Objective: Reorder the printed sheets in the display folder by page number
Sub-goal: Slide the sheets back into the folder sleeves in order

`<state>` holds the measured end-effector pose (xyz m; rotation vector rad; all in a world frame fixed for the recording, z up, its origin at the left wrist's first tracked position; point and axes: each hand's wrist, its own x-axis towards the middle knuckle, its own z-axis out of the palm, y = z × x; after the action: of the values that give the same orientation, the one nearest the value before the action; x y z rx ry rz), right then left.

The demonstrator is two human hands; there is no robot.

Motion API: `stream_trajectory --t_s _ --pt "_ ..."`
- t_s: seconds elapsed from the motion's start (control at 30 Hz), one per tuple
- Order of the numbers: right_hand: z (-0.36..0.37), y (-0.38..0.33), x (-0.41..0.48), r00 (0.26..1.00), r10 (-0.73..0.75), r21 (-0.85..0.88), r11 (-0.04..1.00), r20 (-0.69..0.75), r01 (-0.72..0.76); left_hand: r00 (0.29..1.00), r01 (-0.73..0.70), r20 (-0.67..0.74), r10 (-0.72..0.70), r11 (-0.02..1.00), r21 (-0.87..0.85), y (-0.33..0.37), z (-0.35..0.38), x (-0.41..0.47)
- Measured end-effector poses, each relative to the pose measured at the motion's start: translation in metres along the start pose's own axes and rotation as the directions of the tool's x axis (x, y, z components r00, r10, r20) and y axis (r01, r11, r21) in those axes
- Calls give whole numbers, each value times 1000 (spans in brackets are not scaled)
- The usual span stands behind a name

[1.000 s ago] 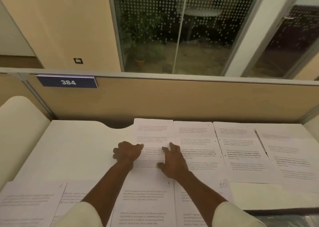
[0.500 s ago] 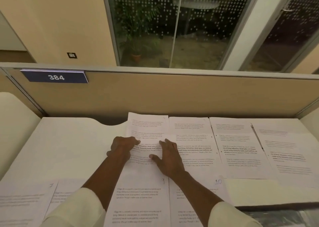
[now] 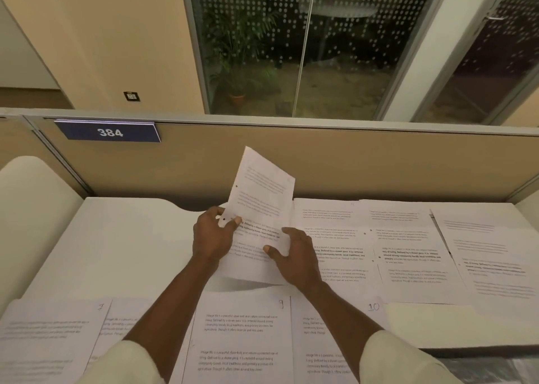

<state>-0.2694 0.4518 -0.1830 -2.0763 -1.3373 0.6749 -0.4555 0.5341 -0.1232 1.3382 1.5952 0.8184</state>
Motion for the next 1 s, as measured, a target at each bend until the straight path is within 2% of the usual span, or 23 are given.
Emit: stream_trajectory --t_s 0.17,0.3,0.37,0.47,0.6,0.83,1.0 --pt "-12 -18 1 991 129 319 941 -25 -115 1000 -16 -10 15 987 -160 25 -41 -35" --pt "-32 -30 -18 981 188 630 755 57 -181 999 36 29 -31 983 -182 25 -73 -71" --pt "-42 -32 -41 979 195 711 678 67 -184 997 62 46 -55 980 -188 19 -85 -93" --pt "-58 -22 -90 971 226 736 646 72 -205 988 126 120 -101 967 -224 3 -87 -132" --pt "-75 13 -173 955 293 703 669 48 -241 971 184 198 -131 944 -274 -23 -68 -192" --pt "-122 102 -320 865 500 702 632 -44 -330 891 272 406 -205 955 -115 -68 -9 -299" --pt "-157 145 -391 814 579 721 580 -38 -379 838 238 500 -217 971 23 -66 30 -359"
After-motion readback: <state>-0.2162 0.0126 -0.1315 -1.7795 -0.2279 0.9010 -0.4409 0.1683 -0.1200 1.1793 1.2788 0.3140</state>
